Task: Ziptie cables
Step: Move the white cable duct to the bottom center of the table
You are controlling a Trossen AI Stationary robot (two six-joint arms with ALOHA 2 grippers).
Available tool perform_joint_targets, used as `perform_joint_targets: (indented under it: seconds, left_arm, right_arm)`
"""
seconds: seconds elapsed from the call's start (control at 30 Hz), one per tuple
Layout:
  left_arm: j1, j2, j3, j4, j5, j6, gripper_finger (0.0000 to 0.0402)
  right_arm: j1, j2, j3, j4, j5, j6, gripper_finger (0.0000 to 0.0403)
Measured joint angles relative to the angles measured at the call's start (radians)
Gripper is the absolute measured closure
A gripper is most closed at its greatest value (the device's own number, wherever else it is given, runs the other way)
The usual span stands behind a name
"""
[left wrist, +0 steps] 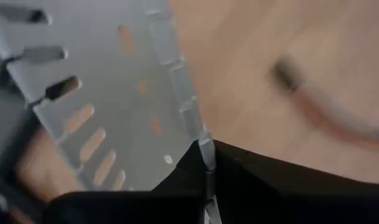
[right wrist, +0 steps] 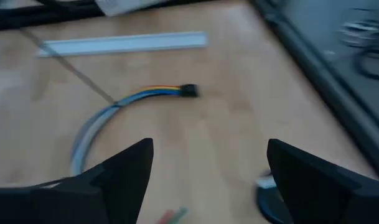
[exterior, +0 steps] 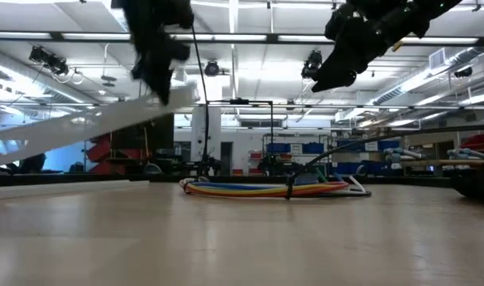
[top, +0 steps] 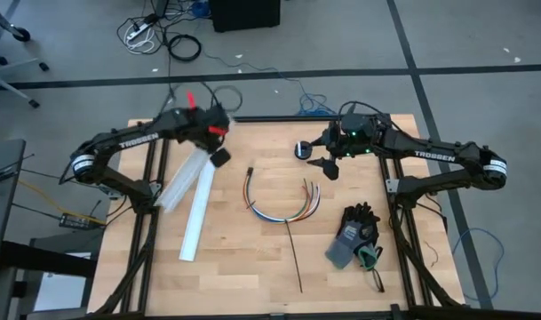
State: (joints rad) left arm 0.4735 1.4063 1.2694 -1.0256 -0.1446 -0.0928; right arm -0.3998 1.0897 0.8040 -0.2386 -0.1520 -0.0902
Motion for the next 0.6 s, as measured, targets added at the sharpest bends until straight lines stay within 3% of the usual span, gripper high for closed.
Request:
perform_joint_targets:
  seconds: [0.1,0.3,0.43,0.6]
  left_arm:
    - [-0.046,0.000,0.153,-0.004,0.073,0.023,0.0401]
    - [-0.218,0.000,0.379,-0.042,0.177,0.007,0.0401]
    - [-0.393,0.000,0.427,-0.027,0.189,-0.042,0.0401]
    - [-0.629,0.036,0.427,0.063,0.095,-0.118,0.0401]
  right_arm:
    - [-0.024,-0.039,0.000,-0.046,0.070,-0.015,0.0095]
    - [-0.078,-0.124,0.000,-0.131,0.039,-0.007,0.0096]
    - [-0.081,-0.160,0.000,-0.123,0.020,-0.016,0.0096]
    - [-0.064,-0.169,0.000,-0.074,0.021,-0.002,0.0096]
